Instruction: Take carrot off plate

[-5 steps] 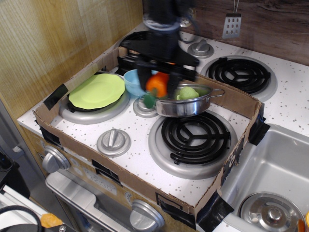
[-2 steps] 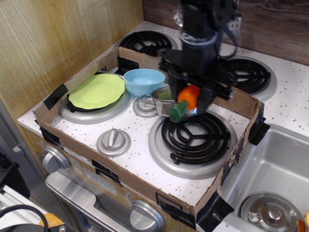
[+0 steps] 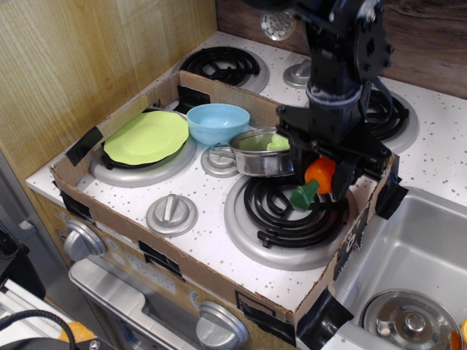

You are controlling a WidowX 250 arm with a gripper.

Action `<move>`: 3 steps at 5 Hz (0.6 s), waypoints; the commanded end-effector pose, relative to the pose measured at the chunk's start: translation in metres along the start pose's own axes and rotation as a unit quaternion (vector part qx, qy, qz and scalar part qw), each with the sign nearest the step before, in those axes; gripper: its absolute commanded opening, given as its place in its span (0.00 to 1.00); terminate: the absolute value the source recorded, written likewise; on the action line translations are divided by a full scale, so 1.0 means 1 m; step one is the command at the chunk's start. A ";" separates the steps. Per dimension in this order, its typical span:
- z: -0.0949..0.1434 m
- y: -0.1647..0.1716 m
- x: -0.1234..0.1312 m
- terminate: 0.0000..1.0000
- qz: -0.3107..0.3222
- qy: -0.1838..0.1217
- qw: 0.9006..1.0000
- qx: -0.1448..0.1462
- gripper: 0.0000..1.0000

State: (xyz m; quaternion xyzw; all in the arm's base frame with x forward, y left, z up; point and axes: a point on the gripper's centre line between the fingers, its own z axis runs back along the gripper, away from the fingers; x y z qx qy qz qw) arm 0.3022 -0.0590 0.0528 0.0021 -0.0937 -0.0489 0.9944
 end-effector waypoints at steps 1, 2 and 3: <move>-0.005 0.006 0.014 0.00 0.019 -0.019 0.999 -0.024 1.00; 0.008 -0.005 0.017 0.00 0.043 -0.020 0.999 0.020 1.00; 0.020 -0.011 0.020 0.00 0.063 -0.009 0.998 0.026 1.00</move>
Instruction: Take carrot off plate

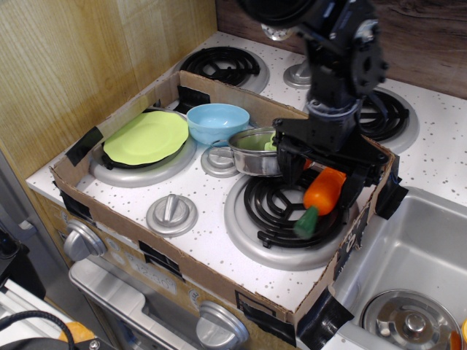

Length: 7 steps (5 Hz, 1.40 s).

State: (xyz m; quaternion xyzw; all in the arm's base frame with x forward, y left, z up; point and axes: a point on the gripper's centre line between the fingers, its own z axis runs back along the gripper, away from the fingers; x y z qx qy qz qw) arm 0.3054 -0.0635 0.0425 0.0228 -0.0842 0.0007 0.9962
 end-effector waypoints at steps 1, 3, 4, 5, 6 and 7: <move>0.049 -0.012 0.015 0.00 0.056 -0.004 0.998 0.007 1.00; 0.078 -0.015 0.020 0.00 0.105 0.029 0.994 0.028 1.00; 0.084 -0.005 0.029 0.00 0.067 0.025 0.997 0.022 1.00; 0.084 -0.005 0.029 0.00 0.067 0.025 0.997 0.022 1.00; 0.084 -0.005 0.029 0.00 0.067 0.025 0.997 0.022 1.00; 0.084 -0.005 0.029 1.00 0.067 0.025 0.997 0.022 1.00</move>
